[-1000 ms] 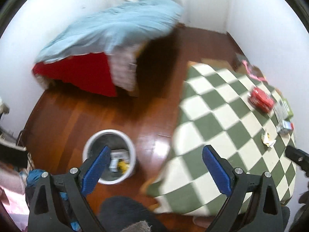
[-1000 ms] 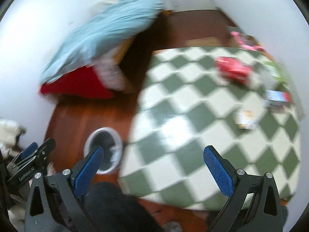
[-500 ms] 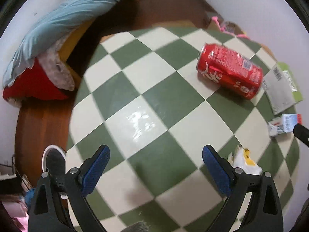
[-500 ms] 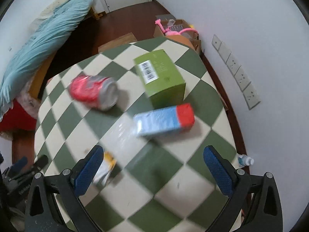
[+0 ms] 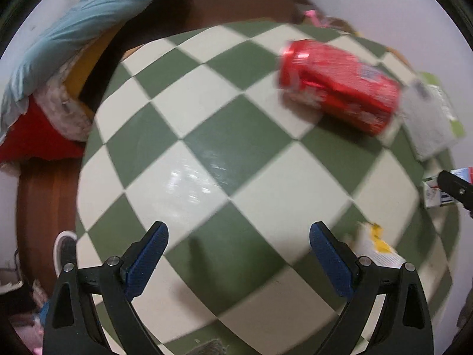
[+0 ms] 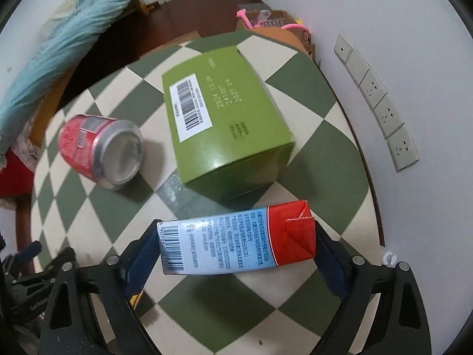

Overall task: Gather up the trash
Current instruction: 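Grasp the white snack wrapper with the left tool while the right tool grasps the milk carton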

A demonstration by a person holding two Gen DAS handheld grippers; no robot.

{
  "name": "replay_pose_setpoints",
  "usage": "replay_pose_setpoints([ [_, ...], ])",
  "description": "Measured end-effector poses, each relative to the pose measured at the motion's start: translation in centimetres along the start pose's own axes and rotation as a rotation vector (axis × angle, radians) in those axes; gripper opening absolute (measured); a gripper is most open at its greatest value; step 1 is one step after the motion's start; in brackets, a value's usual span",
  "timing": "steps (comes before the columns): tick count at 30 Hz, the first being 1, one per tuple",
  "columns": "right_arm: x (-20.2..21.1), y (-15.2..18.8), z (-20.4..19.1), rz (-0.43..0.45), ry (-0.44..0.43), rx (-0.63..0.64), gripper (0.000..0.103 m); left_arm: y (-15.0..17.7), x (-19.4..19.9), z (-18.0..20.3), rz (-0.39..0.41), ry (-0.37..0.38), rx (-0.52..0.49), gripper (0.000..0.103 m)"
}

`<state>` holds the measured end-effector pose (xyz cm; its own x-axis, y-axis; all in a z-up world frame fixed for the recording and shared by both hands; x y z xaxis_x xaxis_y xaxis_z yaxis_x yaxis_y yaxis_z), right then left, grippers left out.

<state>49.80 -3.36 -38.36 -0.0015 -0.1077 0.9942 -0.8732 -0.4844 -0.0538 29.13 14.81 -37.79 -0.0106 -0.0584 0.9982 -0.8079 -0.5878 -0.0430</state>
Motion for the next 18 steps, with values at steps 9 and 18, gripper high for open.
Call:
replay_pose_setpoints([
  [9,2.7,5.2,3.9,0.003,0.028,-0.056,0.095,3.3,1.1,7.7,-0.017,0.167,-0.175,0.097],
  [18,1.5,6.6,4.9,-0.022,0.027,-0.087,0.095,2.4,-0.8,10.3,-0.013,0.111,-0.196,0.042],
])
Point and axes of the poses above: each gripper's, at about its wrist camera, not at the fingertips, and x roughly against the way its jaws point, z to its right, y to its underside, the point moved 5 cm from there along -x, roughly the way its jaws point, and after that the axes turned 14 degrees about -z, right-handed, at the moved point
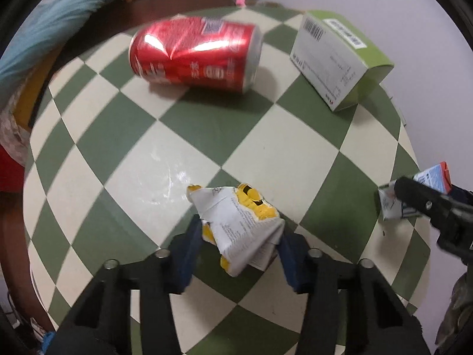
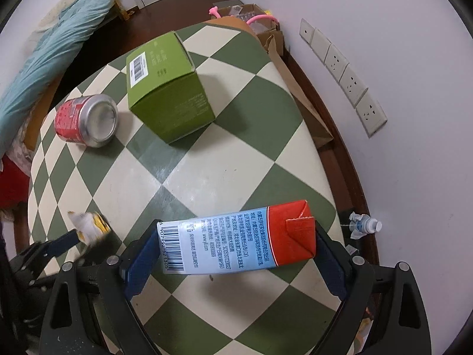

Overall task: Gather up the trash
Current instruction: 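Grasp the white snack wrapper with the left tool while the right tool grasps the milk carton, then carry the wrapper and milk carton over the bin and release both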

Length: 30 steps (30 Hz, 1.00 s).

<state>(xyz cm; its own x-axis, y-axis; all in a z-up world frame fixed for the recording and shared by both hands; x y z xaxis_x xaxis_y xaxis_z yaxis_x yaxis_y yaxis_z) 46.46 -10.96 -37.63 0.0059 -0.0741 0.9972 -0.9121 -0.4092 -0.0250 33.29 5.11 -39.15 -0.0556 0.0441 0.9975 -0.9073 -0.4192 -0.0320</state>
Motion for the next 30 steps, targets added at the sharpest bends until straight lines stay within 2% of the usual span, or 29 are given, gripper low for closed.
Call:
replay_pose_setpoints([
  [7,0.8,0.5,-1.0,0.016,0.001,0.027,0.095,0.9,1.6,-0.2,0.054,-0.065,0.007,0.04],
  [11,2.1,1.0,-1.7,0.041,0.005,0.042,0.095,1.8,4.8,-1.1,0.117,-0.076,0.023,0.04],
  [14,3.7,1.6,-3.0,0.075,0.017,0.072,0.095,2.6,7.6,-2.0,0.182,-0.111,0.022,0.04],
  [16,5.0,2.2,-4.1,0.096,0.01,0.093,0.095,2.0,9.7,-3.6,0.216,-0.107,0.032,0.04],
  [23,10.6,4.1,-8.6,0.185,-0.051,0.168,0.095,5.7,17.7,-8.5,0.358,-0.089,0.094,0.04],
  [30,15.8,6.6,-14.9,0.258,-0.111,0.237,0.095,9.5,22.6,-15.2,0.431,-0.103,0.159,0.04],
])
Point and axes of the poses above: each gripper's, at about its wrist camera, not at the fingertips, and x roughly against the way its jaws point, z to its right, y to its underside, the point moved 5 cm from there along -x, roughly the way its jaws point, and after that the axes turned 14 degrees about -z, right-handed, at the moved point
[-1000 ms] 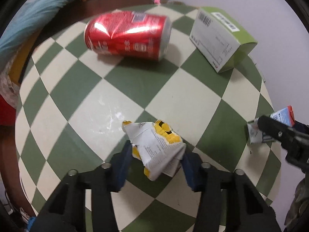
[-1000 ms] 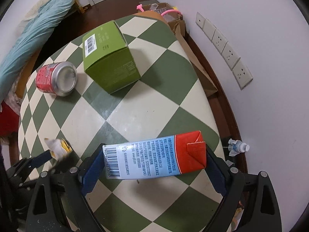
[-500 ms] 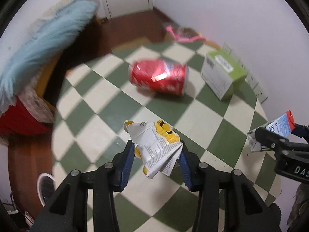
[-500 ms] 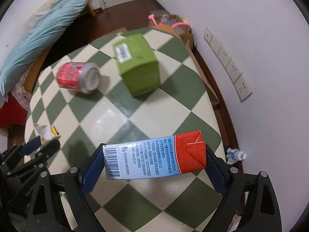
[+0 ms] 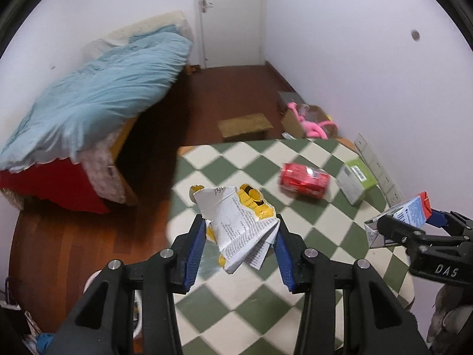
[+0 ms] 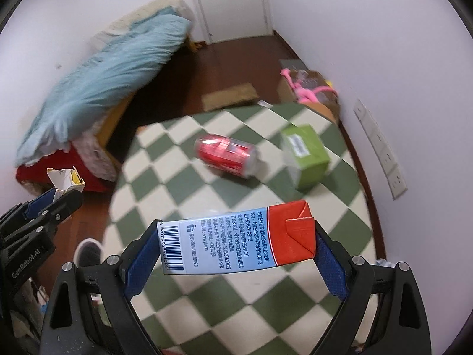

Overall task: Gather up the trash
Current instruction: 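Carry the wrapper and milk carton over the bin and release both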

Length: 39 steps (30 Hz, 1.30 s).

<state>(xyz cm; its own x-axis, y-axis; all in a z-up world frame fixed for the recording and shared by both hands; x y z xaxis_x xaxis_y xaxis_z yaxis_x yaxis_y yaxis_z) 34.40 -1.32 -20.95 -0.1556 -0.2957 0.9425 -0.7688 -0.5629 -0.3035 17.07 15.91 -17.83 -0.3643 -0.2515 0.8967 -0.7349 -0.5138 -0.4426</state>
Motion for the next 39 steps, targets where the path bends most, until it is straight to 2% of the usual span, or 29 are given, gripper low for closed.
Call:
replay_pose_setpoints([
  [5,2.3,0.4,-6.1,0.036,-0.059,0.051,0.095,1.6,2.5,-6.7,0.035,-0.031,0.072,0.04],
  [10,2.4,1.1,-13.4,0.03,-0.129,0.125,0.095,4.0,3.2,-13.6,0.028,-0.075,0.156,0.04],
  [14,0.9,2.0,-20.0,-0.005,-0.19,0.195,0.095,6.8,2.4,-19.6,-0.011,-0.112,0.246,0.04],
  [19,-2.8,3.9,-27.4,-0.086,-0.24,0.273,0.095,11.6,-1.3,-27.3,-0.127,-0.122,0.369,0.041],
  [23,-7.3,5.7,-32.3,-0.167,-0.26,0.311,0.095,15.3,-4.8,-32.2,-0.225,-0.089,0.479,0.041],
  [29,-16.5,8.9,-38.6,-0.326,-0.252,0.365,0.095,19.4,-10.9,-37.4,-0.349,0.079,0.638,0.044],
  [31,-19.7,10.0,-40.4,-0.375,-0.234,0.385,0.095,20.3,-12.6,-38.5,-0.387,0.101,0.67,0.045],
  [32,-21.0,10.4,-41.1,-0.4,-0.232,0.387,0.095,20.6,-13.1,-38.9,-0.403,0.108,0.686,0.047],
  [33,-22.8,11.2,-42.1,-0.438,-0.231,0.389,0.095,21.1,-13.8,-39.5,-0.417,0.109,0.702,0.053],
  [34,-23.8,11.5,-42.7,-0.455,-0.23,0.39,0.095,21.3,-14.1,-39.8,-0.424,0.107,0.71,0.066],
  [35,-24.9,11.9,-43.3,-0.472,-0.224,0.397,0.095,21.8,-14.5,-40.3,-0.431,0.097,0.727,0.075],
  [36,-26.2,12.4,-44.1,-0.493,-0.216,0.407,0.095,22.3,-14.7,-40.8,-0.429,0.09,0.738,0.09],
  [37,-27.1,12.7,-44.7,-0.506,-0.213,0.414,0.095,22.7,-14.9,-41.2,-0.427,0.081,0.748,0.095],
  [39,-29.0,13.4,-46.2,-0.532,-0.195,0.443,0.095,23.9,-15.2,-41.9,-0.439,0.054,0.766,0.095],
])
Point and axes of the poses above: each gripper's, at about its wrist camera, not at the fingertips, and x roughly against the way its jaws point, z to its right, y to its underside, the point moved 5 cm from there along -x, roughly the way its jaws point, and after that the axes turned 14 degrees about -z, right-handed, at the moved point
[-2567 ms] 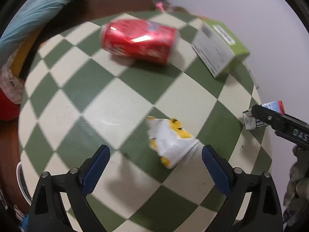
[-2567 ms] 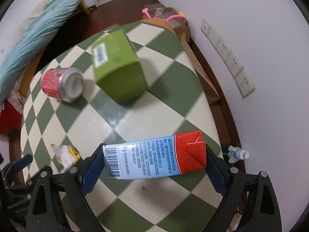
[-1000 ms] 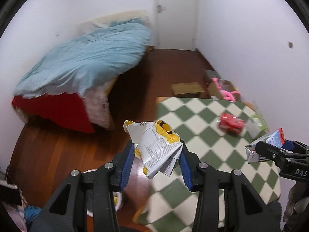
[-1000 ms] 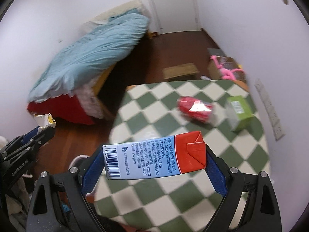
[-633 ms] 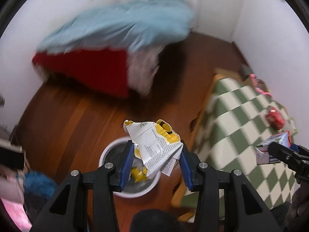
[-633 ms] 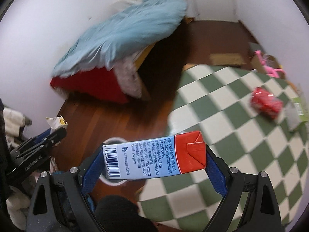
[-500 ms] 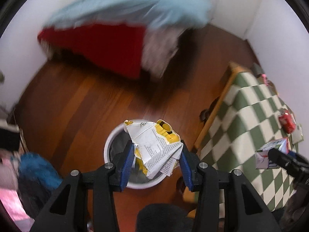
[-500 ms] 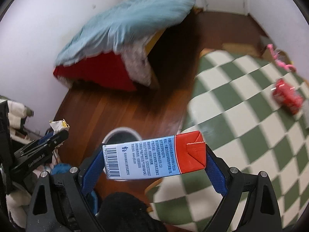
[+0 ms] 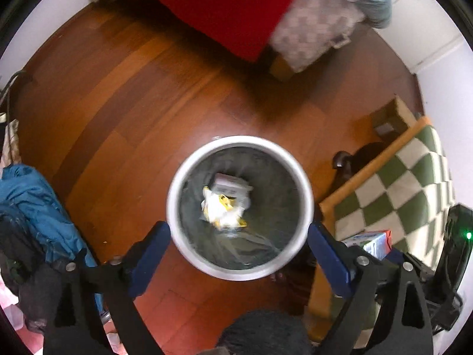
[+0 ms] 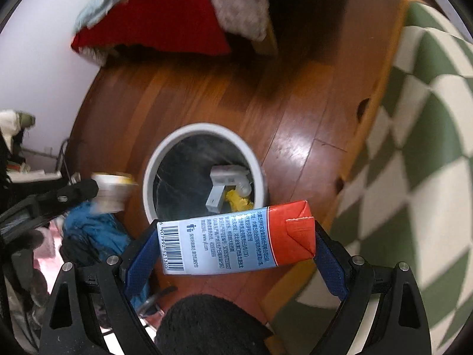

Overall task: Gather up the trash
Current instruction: 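Carry the wrapper and milk carton over the bin and release both, then move both tools back from the bin to the table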

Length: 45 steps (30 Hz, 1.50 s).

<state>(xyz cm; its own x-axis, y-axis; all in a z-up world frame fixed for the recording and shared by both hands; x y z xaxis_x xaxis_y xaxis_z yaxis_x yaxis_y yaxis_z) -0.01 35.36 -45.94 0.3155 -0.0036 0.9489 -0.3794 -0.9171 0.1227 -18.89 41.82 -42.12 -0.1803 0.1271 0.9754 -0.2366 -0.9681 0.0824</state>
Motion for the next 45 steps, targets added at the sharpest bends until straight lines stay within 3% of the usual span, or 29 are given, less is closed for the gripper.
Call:
replay_pose_setpoints([
  [7,-4.8,-2.7,-2.7,-0.085,0.031,0.078,0.096,0.6,-0.7,-3.7,0.044,-0.127,0.065,0.095],
  [9,-5.6,-2.9,-3.3,-0.09,0.036,0.09,0.103,0.8,-0.8,-4.2,0.052,-0.139,0.075,0.095],
  [15,-5.9,-2.9,-3.7,-0.086,0.048,0.119,0.103,1.3,-0.4,-4.0,0.079,-0.208,0.062,0.095],
  [20,-5.0,-1.8,-3.2,-0.084,0.145,0.131,0.103,2.3,0.7,-3.4,0.11,-0.25,0.043,0.095],
  [29,-0.3,0.7,-2.2,-0.006,0.205,0.13,0.103,4.6,3.9,-1.1,0.161,-0.263,-0.01,0.095],
  [34,4.0,2.9,-2.4,0.07,0.173,0.13,0.103,6.6,6.7,0.3,0.209,-0.224,-0.018,0.095],
  [45,13.5,9.3,-2.4,0.218,0.098,0.139,0.103,11.9,13.7,3.6,0.334,-0.211,-0.072,0.095],
])
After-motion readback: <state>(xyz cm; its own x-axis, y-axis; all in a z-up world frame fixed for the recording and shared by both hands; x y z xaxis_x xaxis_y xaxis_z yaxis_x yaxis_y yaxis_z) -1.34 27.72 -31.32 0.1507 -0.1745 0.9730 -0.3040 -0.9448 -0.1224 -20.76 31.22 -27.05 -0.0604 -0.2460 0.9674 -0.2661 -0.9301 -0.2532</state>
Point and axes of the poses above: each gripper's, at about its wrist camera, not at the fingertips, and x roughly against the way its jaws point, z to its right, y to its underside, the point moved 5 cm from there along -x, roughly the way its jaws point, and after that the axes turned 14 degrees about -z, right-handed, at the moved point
